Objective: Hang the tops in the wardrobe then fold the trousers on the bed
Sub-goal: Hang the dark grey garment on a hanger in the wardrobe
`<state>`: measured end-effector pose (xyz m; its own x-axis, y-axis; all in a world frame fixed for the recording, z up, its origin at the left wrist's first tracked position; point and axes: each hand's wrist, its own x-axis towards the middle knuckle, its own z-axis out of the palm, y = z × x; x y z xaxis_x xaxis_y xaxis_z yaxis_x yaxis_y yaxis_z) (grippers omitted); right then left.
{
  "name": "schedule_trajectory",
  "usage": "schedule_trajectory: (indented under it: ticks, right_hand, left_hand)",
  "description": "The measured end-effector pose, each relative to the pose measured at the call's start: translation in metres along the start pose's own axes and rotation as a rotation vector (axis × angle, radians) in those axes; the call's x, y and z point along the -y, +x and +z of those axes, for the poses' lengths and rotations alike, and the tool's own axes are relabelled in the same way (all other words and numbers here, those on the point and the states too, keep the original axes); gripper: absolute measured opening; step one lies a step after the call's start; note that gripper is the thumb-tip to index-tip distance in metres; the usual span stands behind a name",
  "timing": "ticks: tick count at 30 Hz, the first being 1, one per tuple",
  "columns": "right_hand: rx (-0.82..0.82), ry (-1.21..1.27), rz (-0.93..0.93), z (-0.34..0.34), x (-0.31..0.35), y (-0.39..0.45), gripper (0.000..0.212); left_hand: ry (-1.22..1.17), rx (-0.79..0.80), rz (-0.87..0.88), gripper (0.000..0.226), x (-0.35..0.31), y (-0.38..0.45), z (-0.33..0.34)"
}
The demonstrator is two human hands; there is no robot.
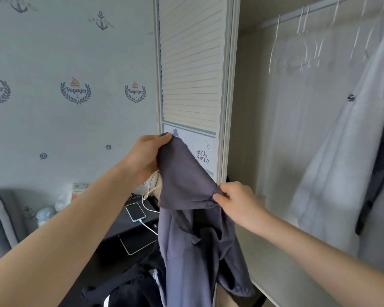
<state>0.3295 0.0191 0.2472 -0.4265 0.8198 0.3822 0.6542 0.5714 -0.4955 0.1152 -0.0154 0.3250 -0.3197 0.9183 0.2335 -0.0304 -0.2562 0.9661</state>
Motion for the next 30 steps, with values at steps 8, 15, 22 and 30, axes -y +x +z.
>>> schedule_trajectory:
  ticks: [8,15,22,30]
  right_hand:
    - [0.026,0.223,-0.035,-0.029,-0.01,0.017,0.043]
    - [0.056,-0.267,-0.229,-0.06,-0.022,0.02,0.024]
    - [0.053,-0.174,0.109,-0.067,-0.04,0.037,0.021]
    - [0.543,0.649,0.273,-0.057,-0.033,0.004,0.027]
  left_hand:
    - [0.354,-0.072,-0.073,0.032,0.028,0.008,-0.019]
    - [0.647,-0.014,-0.136,0.027,0.041,0.014,-0.028]
    - [0.758,0.147,-0.14,0.028,0.048,0.017,-0.02]
    - [0.532,0.045,-0.058,0.027,0.044,0.023,-0.028]
